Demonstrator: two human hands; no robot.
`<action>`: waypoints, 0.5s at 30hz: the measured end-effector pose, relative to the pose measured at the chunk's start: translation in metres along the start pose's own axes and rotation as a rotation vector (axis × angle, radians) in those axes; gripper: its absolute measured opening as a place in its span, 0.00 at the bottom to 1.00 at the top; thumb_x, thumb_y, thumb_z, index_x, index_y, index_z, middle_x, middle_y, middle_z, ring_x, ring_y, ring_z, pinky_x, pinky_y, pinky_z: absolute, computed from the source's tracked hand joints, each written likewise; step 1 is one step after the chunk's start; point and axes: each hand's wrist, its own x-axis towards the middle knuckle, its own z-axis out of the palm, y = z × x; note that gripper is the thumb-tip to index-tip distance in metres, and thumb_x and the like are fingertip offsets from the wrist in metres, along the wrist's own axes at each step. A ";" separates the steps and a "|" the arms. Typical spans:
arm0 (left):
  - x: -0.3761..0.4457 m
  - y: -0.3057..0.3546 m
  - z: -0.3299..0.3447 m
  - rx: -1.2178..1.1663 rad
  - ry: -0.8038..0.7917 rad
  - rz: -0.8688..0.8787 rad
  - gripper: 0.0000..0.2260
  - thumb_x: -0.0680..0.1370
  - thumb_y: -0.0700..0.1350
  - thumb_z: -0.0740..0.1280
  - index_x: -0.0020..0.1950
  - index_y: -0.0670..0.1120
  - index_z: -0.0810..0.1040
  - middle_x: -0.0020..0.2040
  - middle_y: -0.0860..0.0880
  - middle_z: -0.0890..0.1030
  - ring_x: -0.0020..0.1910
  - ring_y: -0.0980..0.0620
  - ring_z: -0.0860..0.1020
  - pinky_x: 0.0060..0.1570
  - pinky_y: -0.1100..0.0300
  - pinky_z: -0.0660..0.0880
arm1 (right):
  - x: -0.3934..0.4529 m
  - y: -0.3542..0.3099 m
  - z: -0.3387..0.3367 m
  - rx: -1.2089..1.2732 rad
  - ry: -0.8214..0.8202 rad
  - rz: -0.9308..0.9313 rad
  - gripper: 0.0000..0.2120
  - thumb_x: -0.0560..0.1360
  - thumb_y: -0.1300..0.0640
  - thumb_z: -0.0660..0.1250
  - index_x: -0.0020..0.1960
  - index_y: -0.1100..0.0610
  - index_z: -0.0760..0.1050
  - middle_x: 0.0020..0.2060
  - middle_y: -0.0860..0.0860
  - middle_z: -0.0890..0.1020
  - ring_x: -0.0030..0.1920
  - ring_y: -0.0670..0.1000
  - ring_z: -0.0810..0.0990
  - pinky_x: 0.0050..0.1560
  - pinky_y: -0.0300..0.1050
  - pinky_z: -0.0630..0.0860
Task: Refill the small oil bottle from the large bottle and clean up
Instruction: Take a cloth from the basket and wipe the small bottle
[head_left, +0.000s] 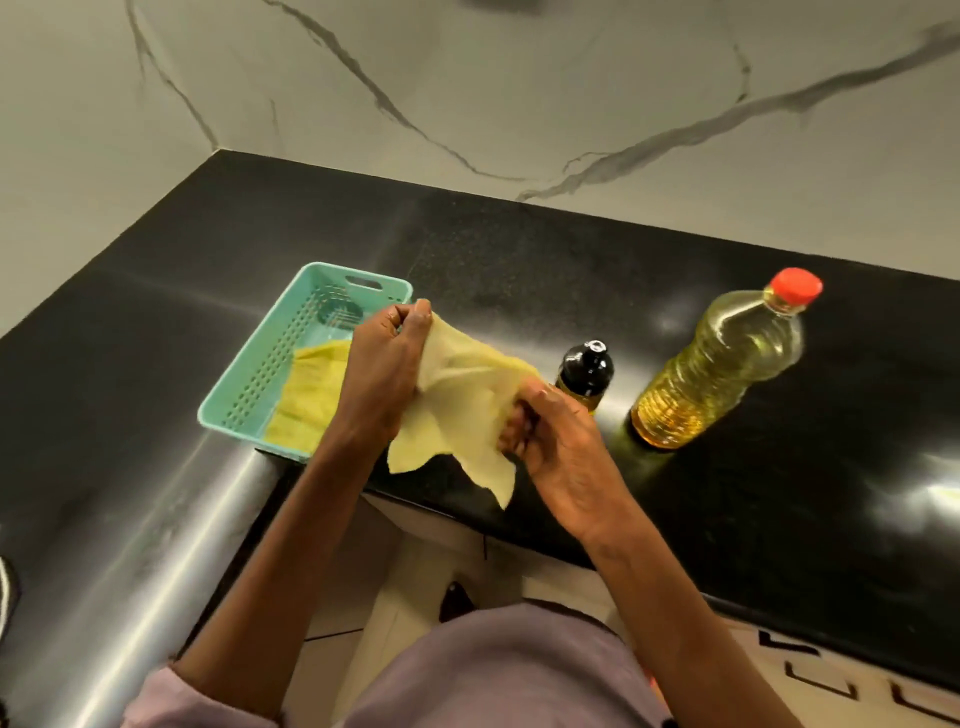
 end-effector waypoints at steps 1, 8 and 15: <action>-0.007 0.001 0.008 -0.004 -0.035 -0.001 0.17 0.81 0.48 0.61 0.33 0.48 0.69 0.28 0.51 0.68 0.25 0.58 0.66 0.25 0.61 0.64 | -0.007 -0.002 -0.008 0.008 -0.016 -0.038 0.09 0.69 0.48 0.73 0.42 0.53 0.82 0.33 0.50 0.80 0.35 0.47 0.78 0.42 0.42 0.77; -0.047 0.004 0.051 -0.067 -0.251 -0.026 0.09 0.79 0.49 0.64 0.42 0.46 0.76 0.33 0.49 0.77 0.29 0.57 0.77 0.29 0.60 0.74 | -0.038 -0.005 -0.057 -0.617 0.276 -0.159 0.07 0.72 0.51 0.71 0.39 0.53 0.78 0.47 0.51 0.83 0.47 0.45 0.80 0.53 0.47 0.76; -0.072 0.013 0.072 -0.103 -0.386 -0.032 0.09 0.78 0.51 0.65 0.43 0.47 0.76 0.36 0.47 0.80 0.33 0.54 0.79 0.34 0.61 0.75 | -0.071 -0.015 -0.081 -0.616 0.356 -0.238 0.12 0.74 0.49 0.67 0.51 0.56 0.78 0.47 0.51 0.84 0.51 0.48 0.82 0.55 0.49 0.78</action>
